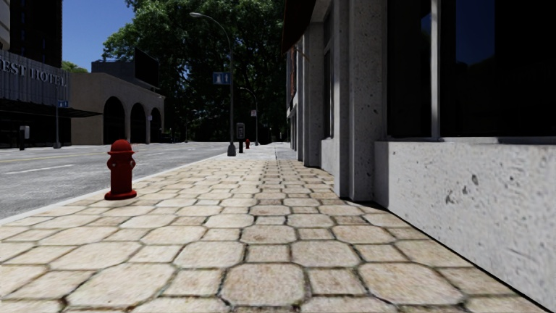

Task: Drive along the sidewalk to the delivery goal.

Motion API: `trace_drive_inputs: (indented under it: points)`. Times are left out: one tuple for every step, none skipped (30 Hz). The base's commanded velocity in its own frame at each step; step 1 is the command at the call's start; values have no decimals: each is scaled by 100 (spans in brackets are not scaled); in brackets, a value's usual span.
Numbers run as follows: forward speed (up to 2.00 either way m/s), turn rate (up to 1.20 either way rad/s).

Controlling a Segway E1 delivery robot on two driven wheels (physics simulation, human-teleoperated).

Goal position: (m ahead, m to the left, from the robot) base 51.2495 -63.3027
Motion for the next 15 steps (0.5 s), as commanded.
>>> trace_drive_inputs:
  points:
    - [200,0]
    - [200,0]
    - [200,0]
    - [200,0]
    - [200,3]
    - [200,16]
    - [200,16]
    - [200,24]
    - [200,26]
    - [200,27]
    - [200,27]
    - [200,27]
    - [200,13]
    - [200,0]
    - [200,0]
